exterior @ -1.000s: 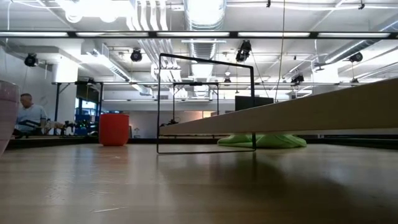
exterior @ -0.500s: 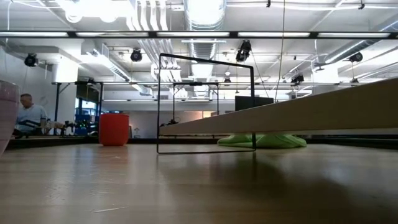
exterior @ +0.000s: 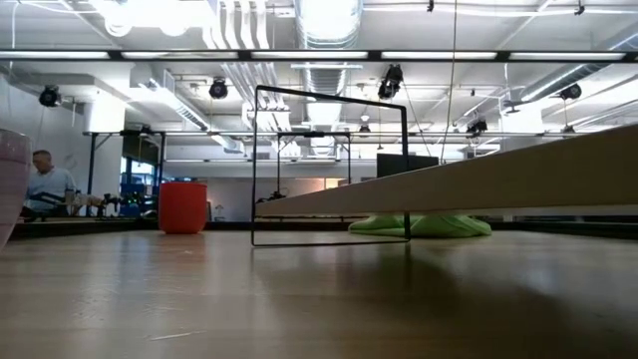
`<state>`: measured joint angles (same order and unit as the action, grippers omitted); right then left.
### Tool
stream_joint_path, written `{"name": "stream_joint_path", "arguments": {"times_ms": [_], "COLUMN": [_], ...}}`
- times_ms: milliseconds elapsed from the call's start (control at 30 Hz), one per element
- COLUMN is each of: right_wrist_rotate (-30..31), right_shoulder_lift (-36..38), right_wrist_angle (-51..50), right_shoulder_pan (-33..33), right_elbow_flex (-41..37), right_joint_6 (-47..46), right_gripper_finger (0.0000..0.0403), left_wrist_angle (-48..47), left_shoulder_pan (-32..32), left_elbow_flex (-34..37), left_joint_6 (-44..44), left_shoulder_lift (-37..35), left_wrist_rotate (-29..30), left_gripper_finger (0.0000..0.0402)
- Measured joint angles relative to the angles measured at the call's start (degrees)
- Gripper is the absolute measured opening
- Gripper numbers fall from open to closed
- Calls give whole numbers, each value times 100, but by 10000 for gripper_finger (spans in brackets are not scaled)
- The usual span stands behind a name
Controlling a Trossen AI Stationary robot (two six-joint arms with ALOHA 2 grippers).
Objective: Stack small to large cups/mugs on shelf
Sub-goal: Put the black cup on the shelf
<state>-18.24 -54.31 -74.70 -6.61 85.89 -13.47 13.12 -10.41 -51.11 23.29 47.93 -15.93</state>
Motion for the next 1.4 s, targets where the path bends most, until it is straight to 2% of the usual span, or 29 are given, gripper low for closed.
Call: {"name": "stream_joint_path", "arguments": {"times_ms": [133, 200, 300, 400, 567, 800, 1033, 1133, 1300, 1400], "right_wrist_rotate": [0, -29, -439, -413, -378, -380, -378, -260, 340, 398], "right_shoulder_lift": [-262, -257, -79, 17, 221, 377, 309, 175, -37, -154], "right_wrist_angle": [-1500, -1499, -1204, -1572, -1439, -884, 234, 335, 272, 297], "right_shoulder_pan": [14, 97, 312, 531, 877, 1414, 2059, 2396, 2870, 3024], "right_elbow_flex": [-78, -308, -766, -1221, -2106, -2936, -3304, -3366, -3383, -3383], "right_joint_6": [-301, -684, -1012, -1262, -2314, -3140, -3656, -3848, -4006, -4322], "right_gripper_finger": [153, 152, 147, 140, 130, 116, 107, 107, 104, 105], "left_wrist_angle": [-7, 16, 18, -17, -14, -35, -62, -66, -73, -78], "left_shoulder_pan": [0, 0, 0, -2, -2, 0, -2, -2, -2, 0], "left_elbow_flex": [2, 4, 15, 55, 87, 87, 90, 90, 90, 90], "left_joint_6": [0, 0, -7, -7, -5, -11, -15, -17, -17, -17], "left_shoulder_lift": [14, 36, 77, 89, 162, 260, 280, 294, 335, 382], "left_wrist_rotate": [5, 7, 12, 12, 14, 12, 12, 12, 12, 12], "left_gripper_finger": [47, 47, 47, 47, 47, 47, 47, 47, 47, 47]}}
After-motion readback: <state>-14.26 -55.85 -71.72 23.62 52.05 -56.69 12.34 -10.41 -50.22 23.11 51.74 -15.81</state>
